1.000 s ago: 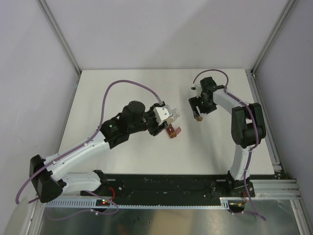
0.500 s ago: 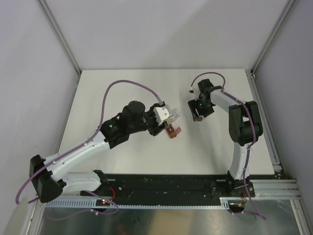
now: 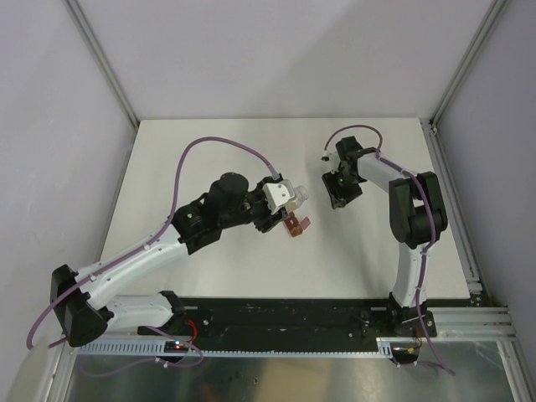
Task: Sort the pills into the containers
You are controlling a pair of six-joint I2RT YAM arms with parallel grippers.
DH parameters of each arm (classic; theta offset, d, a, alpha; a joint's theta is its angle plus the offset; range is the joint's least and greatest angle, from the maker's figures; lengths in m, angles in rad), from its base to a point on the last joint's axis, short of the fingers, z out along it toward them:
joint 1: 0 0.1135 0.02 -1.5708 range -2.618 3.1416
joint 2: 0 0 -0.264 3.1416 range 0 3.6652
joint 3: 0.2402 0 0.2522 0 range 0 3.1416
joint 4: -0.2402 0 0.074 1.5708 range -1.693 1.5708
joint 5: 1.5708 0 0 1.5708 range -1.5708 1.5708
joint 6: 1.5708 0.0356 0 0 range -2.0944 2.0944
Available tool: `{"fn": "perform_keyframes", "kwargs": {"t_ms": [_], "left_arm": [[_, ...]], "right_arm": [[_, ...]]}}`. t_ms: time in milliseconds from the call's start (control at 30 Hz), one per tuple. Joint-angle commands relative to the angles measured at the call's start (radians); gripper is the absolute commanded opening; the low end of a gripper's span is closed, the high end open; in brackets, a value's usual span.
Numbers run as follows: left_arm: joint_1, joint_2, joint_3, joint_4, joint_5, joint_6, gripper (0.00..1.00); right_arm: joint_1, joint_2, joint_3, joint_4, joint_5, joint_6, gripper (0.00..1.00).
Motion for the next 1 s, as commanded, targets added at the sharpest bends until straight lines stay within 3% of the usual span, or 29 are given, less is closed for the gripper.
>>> {"fn": "perform_keyframes", "kwargs": {"t_ms": [0,233,567,967], "left_arm": [[0.006,-0.004,-0.003,0.018,0.018,-0.014,0.00],[0.006,-0.010,-0.008,0.018,0.008,-0.010,0.00],[0.039,-0.033,0.013,-0.026,0.012,-0.029,0.00],[0.087,-0.044,0.135,-0.134,0.061,-0.097,0.00]], "right_arm": [[0.004,0.014,0.038,-0.015,-0.002,0.007,0.53],[-0.003,-0.011,0.033,-0.032,-0.008,0.004,0.37],[-0.005,-0.194,0.094,-0.135,-0.101,-0.024,0.03],[0.001,-0.462,0.264,-0.308,-0.455,-0.065,0.00]]}}
